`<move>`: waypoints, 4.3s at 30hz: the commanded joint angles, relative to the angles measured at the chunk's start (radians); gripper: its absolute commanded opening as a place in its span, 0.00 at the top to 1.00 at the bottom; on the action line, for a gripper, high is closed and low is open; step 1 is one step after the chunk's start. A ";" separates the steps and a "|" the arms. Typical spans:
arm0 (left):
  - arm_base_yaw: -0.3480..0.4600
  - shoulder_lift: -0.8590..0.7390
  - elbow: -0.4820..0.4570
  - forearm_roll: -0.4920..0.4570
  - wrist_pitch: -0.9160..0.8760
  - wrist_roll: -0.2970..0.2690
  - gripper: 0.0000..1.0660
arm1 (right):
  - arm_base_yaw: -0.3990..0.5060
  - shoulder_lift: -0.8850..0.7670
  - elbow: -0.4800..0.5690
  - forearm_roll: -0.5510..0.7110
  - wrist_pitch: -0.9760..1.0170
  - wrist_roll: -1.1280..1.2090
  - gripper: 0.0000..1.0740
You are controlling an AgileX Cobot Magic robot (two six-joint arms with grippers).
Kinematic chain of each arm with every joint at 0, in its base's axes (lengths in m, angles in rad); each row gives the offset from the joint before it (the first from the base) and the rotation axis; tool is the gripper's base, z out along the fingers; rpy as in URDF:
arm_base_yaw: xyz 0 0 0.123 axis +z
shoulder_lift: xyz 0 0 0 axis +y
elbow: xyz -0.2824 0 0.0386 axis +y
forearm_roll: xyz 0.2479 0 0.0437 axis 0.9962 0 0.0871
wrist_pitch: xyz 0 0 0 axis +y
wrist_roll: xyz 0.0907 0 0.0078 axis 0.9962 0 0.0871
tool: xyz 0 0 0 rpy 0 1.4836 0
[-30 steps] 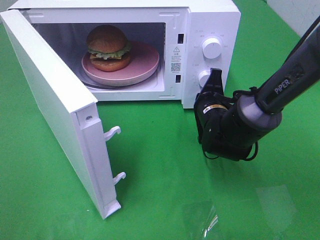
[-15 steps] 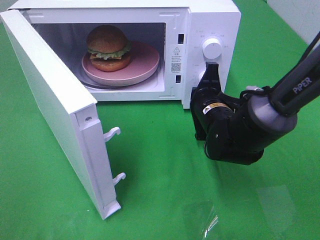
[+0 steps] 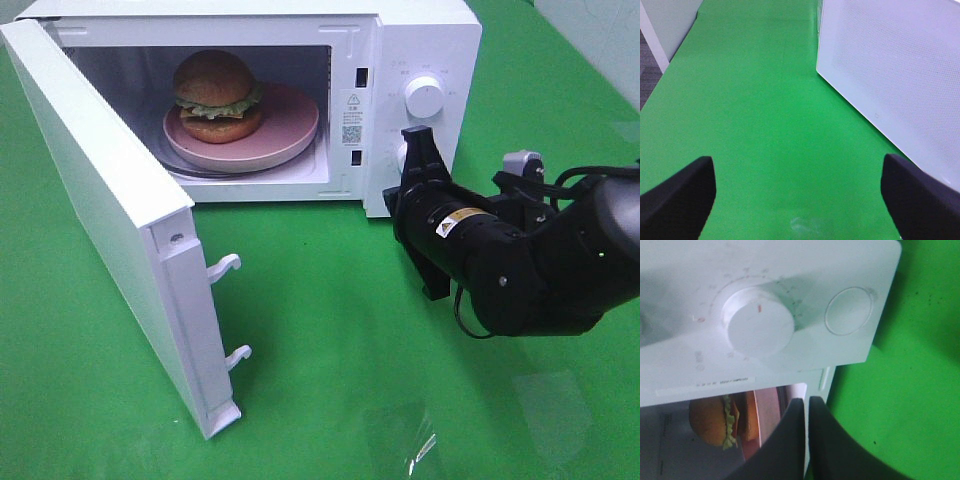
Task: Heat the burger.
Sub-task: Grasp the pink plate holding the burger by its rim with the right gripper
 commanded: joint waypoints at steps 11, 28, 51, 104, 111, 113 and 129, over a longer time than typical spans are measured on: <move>0.001 -0.015 0.000 -0.008 -0.010 0.002 0.23 | 0.000 -0.265 0.007 -0.046 0.399 -0.516 0.95; 0.001 -0.015 0.000 -0.008 -0.010 0.002 0.23 | 0.000 -0.330 -0.194 -0.180 0.985 -0.987 0.95; 0.001 -0.015 0.000 -0.008 -0.010 0.002 0.23 | 0.000 -0.330 -0.401 -0.677 1.417 -1.928 0.94; 0.001 -0.015 0.000 -0.008 -0.010 0.002 0.23 | 0.037 -0.012 -0.672 -0.782 1.243 -2.400 0.14; 0.001 -0.015 0.000 -0.008 -0.010 0.002 0.23 | 0.037 0.090 -0.797 -0.782 1.245 -2.370 0.15; 0.001 -0.015 0.000 -0.008 -0.010 0.002 0.23 | 0.037 0.113 -0.827 -0.782 1.246 -2.367 0.15; 0.001 -0.015 0.000 -0.008 -0.010 0.002 0.23 | 0.035 0.270 -1.005 -0.782 1.258 -2.366 0.16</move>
